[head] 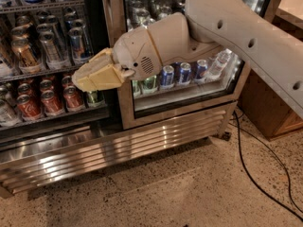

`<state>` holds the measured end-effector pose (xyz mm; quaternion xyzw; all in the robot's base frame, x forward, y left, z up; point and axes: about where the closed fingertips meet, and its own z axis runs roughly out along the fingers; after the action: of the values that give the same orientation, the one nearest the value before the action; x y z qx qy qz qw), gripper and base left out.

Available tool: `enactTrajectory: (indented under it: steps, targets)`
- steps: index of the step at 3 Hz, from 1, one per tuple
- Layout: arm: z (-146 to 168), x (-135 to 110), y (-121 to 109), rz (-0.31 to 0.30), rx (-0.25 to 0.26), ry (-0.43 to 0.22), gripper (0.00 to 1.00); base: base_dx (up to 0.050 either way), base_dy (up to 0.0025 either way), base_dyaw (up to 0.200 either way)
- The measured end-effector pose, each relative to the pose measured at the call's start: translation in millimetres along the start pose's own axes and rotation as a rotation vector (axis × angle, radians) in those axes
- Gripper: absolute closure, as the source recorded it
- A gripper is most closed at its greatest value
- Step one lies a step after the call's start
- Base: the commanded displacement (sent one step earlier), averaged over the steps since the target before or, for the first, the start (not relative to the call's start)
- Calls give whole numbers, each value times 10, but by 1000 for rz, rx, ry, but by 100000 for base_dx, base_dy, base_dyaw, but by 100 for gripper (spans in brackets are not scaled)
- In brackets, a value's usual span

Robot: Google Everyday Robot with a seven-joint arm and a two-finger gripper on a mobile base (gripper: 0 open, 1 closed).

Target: Open left fridge door

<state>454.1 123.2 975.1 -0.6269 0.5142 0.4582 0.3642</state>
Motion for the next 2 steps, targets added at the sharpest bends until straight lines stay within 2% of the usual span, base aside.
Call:
enactTrajectory:
  steps: [1, 2]
  targets:
    - [116, 189, -112, 42, 45, -49, 100, 0, 0, 0]
    - [373, 548, -52, 113, 115, -120, 100, 0, 0, 0]
